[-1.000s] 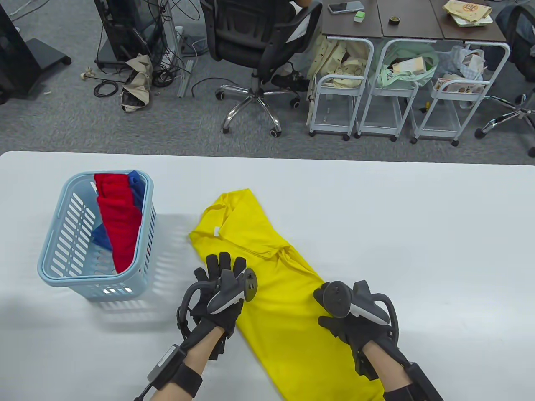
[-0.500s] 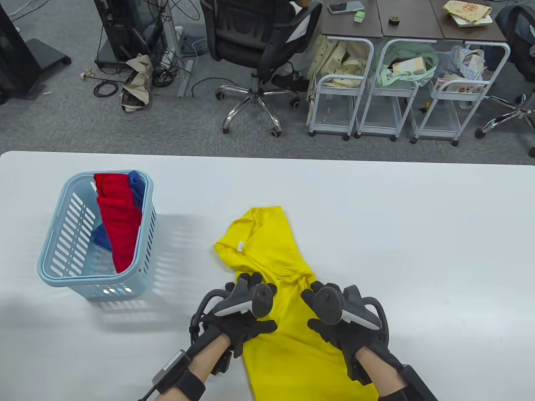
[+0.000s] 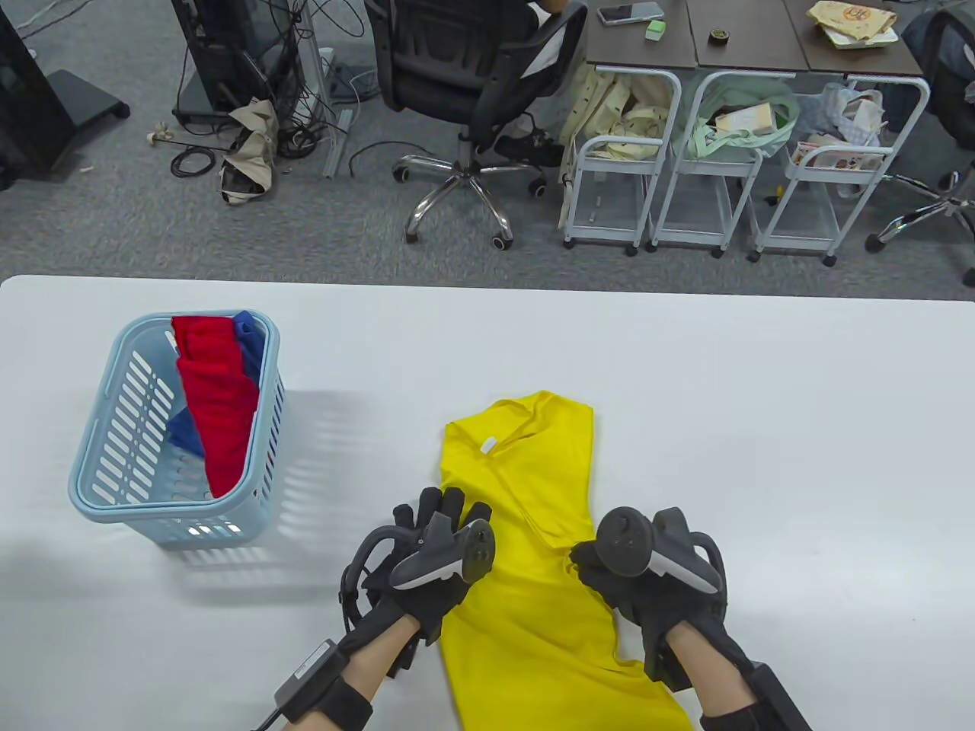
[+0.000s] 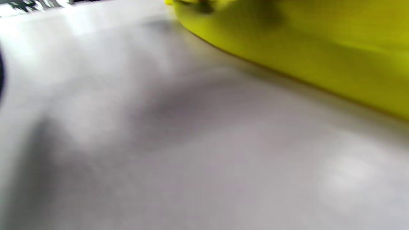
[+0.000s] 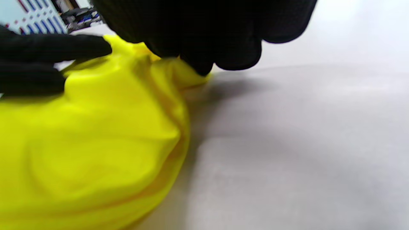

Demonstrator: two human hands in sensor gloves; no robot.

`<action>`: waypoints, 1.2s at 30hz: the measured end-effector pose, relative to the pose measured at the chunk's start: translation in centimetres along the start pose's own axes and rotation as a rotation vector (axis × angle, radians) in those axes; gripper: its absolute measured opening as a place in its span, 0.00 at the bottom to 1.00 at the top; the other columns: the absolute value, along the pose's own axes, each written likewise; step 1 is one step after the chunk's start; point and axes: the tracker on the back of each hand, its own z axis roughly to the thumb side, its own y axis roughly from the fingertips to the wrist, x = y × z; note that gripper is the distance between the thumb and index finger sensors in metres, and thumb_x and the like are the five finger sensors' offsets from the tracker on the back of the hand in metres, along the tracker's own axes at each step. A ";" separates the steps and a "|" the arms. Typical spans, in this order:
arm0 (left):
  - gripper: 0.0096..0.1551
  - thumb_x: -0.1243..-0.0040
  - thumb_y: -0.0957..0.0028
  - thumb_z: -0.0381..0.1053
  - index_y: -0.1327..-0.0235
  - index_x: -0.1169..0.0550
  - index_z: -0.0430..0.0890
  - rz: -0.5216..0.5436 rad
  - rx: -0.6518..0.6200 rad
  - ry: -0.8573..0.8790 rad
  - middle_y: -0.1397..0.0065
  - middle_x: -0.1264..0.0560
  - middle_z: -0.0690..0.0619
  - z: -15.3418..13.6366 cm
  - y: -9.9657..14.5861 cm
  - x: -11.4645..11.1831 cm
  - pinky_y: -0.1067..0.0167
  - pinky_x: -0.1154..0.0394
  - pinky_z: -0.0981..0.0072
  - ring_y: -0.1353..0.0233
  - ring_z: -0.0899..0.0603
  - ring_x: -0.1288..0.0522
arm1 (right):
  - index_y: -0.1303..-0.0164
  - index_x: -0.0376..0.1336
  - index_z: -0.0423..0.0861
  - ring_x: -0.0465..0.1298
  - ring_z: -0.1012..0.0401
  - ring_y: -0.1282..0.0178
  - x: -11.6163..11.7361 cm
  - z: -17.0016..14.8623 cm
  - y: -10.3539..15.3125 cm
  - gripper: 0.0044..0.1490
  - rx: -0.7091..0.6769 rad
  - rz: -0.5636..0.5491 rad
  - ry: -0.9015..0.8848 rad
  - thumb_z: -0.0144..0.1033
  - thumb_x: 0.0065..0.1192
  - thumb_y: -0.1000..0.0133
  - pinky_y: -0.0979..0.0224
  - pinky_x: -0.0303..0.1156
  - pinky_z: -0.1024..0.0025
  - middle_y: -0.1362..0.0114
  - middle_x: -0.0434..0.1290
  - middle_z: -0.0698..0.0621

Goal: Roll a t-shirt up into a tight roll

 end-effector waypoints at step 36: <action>0.48 0.76 0.44 0.77 0.19 0.72 0.60 -0.144 -0.130 0.022 0.13 0.75 0.46 1.8 0.7 -0.2 0.22 0.64 0.32 0.15 0.34 0.72 | 0.29 0.64 0.55 0.72 0.52 0.25 0.2 0.2 -1.7 0.24 -0.064 0.015 -0.148 0.38 0.58 0.36 0.26 0.66 0.51 0.18 0.65 0.52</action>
